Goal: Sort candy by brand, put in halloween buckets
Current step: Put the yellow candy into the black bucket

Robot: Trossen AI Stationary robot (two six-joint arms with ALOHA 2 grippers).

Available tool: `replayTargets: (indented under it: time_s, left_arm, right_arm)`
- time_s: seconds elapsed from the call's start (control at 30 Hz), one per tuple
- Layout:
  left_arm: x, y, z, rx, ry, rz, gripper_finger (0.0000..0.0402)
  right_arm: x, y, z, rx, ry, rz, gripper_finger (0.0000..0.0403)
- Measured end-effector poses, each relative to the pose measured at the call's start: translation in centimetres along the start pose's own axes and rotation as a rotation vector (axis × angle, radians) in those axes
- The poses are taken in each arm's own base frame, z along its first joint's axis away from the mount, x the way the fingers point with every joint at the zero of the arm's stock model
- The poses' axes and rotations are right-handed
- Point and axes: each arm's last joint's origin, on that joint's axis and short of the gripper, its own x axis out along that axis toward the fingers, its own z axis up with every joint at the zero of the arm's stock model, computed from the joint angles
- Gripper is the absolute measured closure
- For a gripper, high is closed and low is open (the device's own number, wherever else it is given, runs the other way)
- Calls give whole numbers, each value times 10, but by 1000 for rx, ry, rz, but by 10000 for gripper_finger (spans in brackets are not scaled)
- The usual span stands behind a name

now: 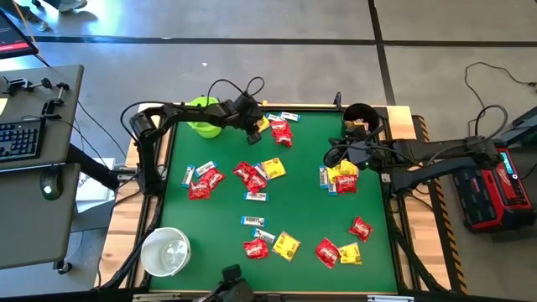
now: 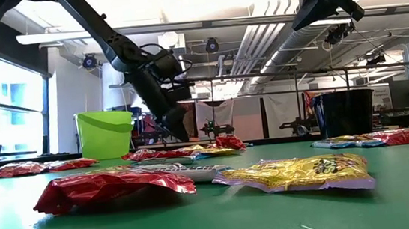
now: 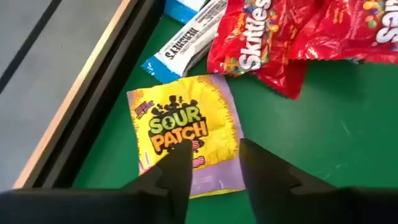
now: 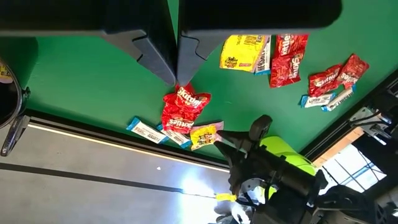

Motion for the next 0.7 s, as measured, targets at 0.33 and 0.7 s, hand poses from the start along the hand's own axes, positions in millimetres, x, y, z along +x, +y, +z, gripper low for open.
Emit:
replayTargets:
  time_s: [0.33,0.7]
  left_arm:
    - [1,2,-1,8,28,78,217]
    - [6,-2,-6,37,64,51,217]
  right_arm:
    - [0,0,0,0,0,0,402]
    - [0,0,0,0,-1,-1,402]
